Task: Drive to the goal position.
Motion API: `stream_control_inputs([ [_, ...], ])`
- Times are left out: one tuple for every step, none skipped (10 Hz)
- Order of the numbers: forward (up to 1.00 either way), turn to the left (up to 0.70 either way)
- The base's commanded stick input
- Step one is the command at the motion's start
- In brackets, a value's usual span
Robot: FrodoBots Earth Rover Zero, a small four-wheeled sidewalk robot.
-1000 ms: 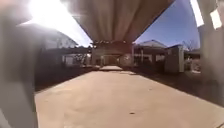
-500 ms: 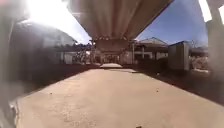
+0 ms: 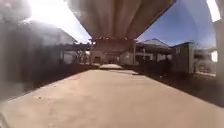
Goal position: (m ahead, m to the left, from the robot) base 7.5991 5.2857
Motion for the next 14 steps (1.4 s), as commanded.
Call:
stream_control_inputs([
  [0.7,0.0],
  [0.7,0.0],
  [0.7,0.0],
  [0.7,0.0],
  [0.7,0.0],
  [0.7,0.0],
  [0.7,0.0],
  [0.7,0.0],
  [0.7,0.0],
  [0.7,0.0],
  [0.7,0.0],
  [0.7,0.0],
  [0.7,0.0],
  [0.7,0.0],
])
